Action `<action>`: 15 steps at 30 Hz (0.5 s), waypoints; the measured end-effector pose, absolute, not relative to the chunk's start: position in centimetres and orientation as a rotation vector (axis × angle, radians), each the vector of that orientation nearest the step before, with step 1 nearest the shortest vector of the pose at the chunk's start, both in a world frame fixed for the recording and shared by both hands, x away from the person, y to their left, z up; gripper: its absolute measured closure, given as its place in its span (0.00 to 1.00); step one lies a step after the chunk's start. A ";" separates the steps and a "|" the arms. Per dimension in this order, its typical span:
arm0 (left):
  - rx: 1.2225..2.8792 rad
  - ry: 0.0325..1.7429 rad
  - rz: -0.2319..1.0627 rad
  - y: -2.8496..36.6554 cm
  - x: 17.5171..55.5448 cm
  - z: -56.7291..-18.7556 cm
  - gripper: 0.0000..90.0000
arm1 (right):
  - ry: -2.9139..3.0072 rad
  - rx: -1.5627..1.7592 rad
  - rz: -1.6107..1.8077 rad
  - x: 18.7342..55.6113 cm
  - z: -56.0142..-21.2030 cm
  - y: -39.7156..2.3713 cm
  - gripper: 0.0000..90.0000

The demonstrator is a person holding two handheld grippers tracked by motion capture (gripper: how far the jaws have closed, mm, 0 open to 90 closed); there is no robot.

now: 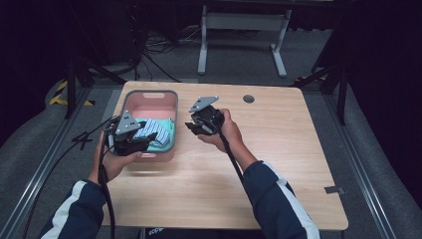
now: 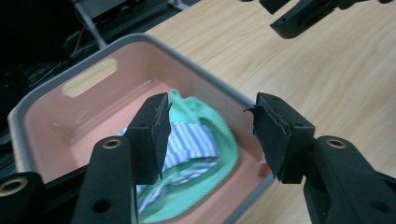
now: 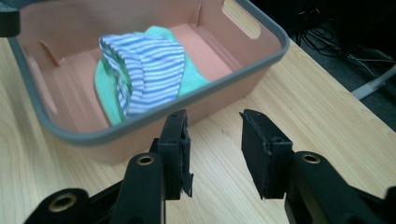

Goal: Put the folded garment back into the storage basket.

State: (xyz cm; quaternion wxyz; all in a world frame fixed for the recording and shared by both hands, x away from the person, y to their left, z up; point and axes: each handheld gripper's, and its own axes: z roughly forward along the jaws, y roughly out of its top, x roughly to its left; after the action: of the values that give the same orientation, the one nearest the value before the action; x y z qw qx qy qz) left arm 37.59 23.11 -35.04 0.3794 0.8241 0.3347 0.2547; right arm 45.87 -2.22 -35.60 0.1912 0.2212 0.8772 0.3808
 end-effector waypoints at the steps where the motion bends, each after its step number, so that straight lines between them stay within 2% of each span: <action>1: 2.109 0.848 0.644 22.8 37.4 -35.0 0.51 | 2.462 0.621 1.060 45.7 -35.5 -2.5 0.68; 15: 2.138 0.767 0.612 20.3 35.6 -35.4 0.48 | 2.430 0.637 1.023 43.5 -34.9 -6.5 0.69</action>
State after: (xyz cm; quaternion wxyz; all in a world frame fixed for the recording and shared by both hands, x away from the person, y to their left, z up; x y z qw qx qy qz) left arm 35.58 20.31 -35.39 0.3845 0.8389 0.3011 0.2402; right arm 43.53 -6.51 -34.87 0.2131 0.2295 0.8753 0.3684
